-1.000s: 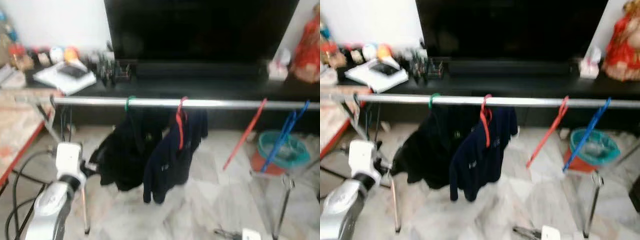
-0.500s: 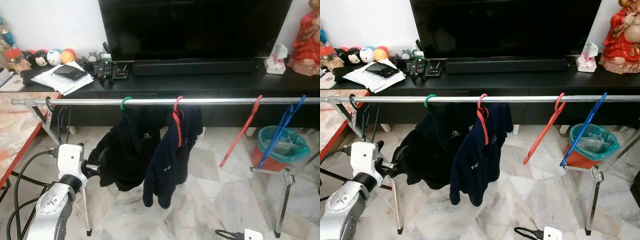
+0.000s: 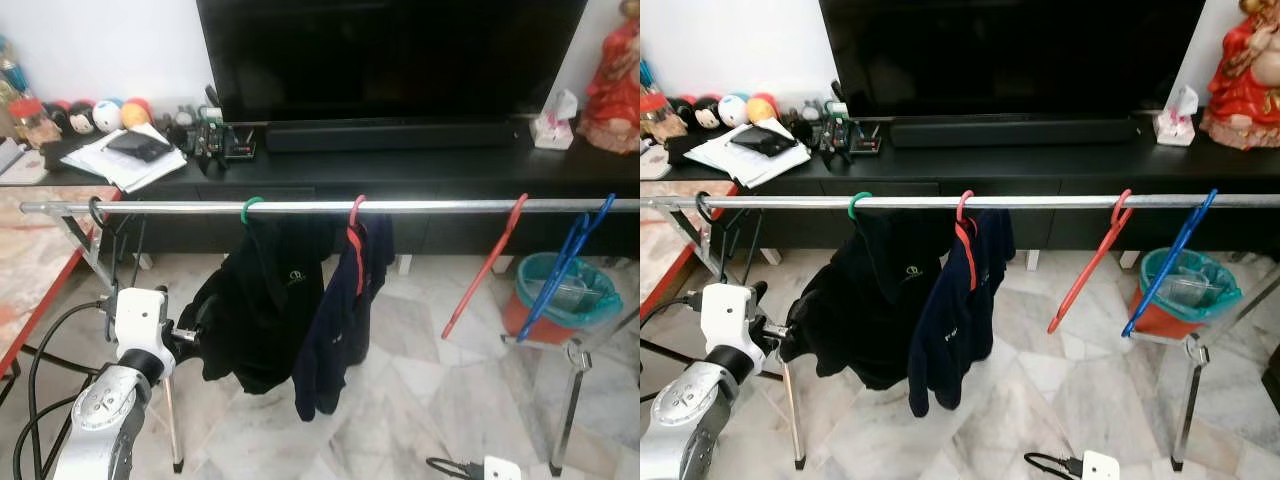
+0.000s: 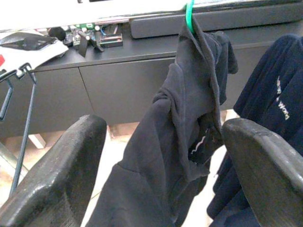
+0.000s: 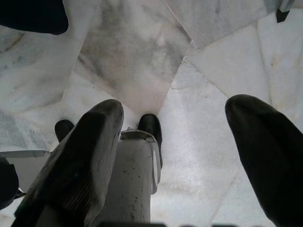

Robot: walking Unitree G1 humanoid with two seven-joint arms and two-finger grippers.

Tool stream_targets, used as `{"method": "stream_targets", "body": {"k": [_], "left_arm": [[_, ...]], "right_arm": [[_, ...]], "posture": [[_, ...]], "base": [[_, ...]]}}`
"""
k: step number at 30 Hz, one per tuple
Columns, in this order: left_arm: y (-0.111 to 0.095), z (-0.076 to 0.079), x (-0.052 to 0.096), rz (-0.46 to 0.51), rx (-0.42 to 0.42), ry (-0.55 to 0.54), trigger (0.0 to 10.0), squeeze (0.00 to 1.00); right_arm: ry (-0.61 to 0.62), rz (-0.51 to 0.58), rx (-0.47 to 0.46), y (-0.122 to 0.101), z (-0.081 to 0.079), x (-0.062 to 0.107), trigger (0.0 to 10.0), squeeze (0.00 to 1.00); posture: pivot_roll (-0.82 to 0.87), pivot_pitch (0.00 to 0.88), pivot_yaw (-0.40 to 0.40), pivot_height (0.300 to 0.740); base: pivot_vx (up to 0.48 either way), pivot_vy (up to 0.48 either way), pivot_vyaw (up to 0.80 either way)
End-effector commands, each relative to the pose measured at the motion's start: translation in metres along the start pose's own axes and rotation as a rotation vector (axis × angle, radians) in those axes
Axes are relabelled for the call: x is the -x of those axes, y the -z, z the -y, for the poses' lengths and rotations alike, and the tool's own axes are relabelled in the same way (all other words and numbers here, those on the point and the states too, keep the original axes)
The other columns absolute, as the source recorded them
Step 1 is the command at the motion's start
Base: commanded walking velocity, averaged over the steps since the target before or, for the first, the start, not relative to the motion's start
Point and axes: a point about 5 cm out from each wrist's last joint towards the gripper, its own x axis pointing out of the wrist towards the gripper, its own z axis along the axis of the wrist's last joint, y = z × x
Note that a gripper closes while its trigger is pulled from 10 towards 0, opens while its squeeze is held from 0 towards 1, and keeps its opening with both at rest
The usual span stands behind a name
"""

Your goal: Hang hanger

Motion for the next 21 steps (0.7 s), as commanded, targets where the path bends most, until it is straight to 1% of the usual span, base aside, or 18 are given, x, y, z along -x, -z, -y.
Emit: {"method": "stream_targets", "body": {"k": [1, 6, 8, 17, 21], "left_arm": [[0.0025, -0.0014, 0.0004, -0.011, -0.009, -0.008, 10.0, 0.00], [0.0021, -0.0022, 0.0000, -0.010, -0.010, -0.012, 10.0, 0.00], [0.0022, -0.0020, 0.0004, -0.010, -0.010, -0.013, 10.0, 0.00], [0.0019, -0.0016, 0.0006, -0.008, -0.010, -0.011, 10.0, 0.00], [0.0016, -0.0012, 0.0006, -0.006, -0.011, -0.010, 10.0, 0.00]], "right_arm": [[0.003, -0.013, -0.004, 0.0037, 0.0007, 0.0007, 10.0, 0.00], [0.001, -0.015, -0.003, 0.0039, 0.0009, 0.0007, 10.0, 0.00], [0.001, -0.015, -0.003, 0.0037, 0.0013, 0.0007, 10.0, 0.00], [0.001, -0.014, -0.004, 0.0025, 0.0035, 0.0006, 10.0, 0.00], [0.001, -0.014, -0.003, 0.0027, 0.0040, 0.0006, 10.0, 0.00]], "posture": [[0.08, 0.000, 0.038, 0.740], [0.08, 0.000, 0.037, 0.740], [0.09, 0.000, 0.037, 0.740], [0.09, 0.000, 0.039, 0.740], [0.09, 0.000, 0.035, 0.740]], "base": [[0.281, 0.000, 0.00], [0.284, 0.000, 0.00], [0.000, 0.000, 0.00], [0.298, 0.000, 0.00], [0.154, 0.000, 0.00]]}}
